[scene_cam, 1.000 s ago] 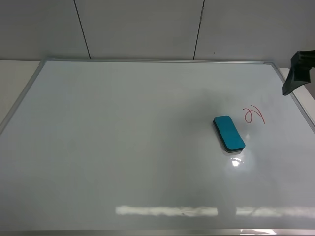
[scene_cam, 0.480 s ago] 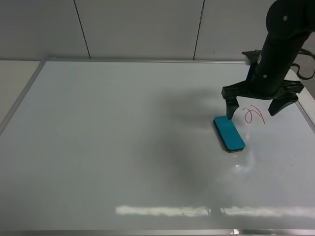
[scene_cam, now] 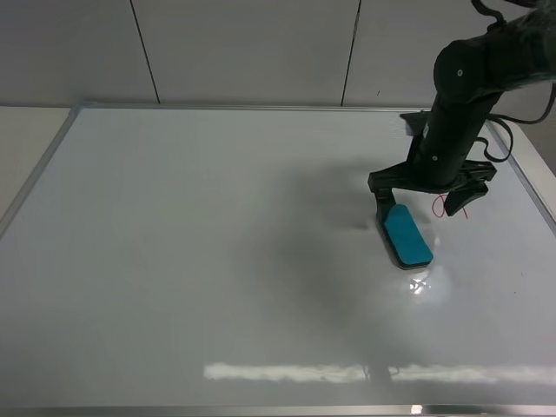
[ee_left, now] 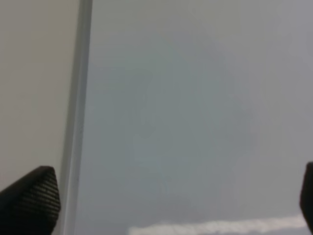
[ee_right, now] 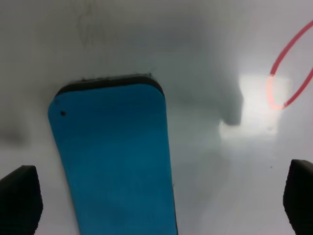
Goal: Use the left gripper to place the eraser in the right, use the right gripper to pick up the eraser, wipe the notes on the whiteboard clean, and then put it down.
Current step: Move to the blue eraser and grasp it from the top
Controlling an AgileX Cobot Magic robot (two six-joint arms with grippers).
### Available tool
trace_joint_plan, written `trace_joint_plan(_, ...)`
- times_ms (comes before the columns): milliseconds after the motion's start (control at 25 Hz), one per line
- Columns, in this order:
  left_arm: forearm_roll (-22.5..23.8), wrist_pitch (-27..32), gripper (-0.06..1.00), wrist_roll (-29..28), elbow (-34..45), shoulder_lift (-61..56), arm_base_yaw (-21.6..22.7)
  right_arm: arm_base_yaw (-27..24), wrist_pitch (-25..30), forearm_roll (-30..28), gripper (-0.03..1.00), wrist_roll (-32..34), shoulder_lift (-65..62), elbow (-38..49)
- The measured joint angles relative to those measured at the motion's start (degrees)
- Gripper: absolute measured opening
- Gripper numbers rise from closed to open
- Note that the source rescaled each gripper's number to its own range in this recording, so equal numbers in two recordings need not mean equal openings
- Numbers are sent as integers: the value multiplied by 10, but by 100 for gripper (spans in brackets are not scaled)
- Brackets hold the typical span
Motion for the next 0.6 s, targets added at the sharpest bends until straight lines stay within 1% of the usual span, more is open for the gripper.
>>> trace_joint_plan(360, 0, 0, 100, 0, 0, 0, 0, 15, -59, 24, 98, -17, 21, 6)
trace_joint_plan(600, 0, 0, 100, 0, 0, 0, 0, 18, -59, 36, 98, -21, 23, 9)
